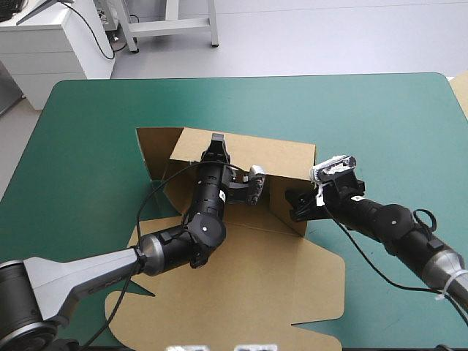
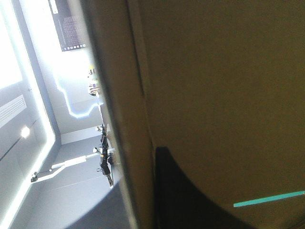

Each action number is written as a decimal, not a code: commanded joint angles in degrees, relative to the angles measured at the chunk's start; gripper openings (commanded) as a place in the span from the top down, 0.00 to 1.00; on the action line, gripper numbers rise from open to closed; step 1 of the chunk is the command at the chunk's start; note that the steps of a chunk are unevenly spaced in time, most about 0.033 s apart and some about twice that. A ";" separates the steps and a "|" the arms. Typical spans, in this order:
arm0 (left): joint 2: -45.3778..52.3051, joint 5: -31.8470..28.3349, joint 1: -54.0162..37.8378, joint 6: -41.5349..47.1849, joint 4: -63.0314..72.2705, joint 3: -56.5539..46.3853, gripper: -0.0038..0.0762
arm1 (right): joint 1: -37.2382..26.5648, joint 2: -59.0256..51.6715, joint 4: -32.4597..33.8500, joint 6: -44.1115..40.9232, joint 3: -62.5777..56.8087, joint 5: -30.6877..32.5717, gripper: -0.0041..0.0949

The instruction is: Fold the box

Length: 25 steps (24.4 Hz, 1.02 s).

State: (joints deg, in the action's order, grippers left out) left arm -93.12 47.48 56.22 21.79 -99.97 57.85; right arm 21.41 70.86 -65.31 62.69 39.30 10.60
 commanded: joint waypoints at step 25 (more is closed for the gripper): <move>1.55 -1.48 0.40 1.15 -2.45 0.77 0.49 | 2.20 4.75 -1.28 4.72 3.39 -18.49 0.98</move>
State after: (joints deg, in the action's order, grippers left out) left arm -92.95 45.24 56.73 22.19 -100.13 57.78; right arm 23.75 75.52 -67.70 64.46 40.59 -5.76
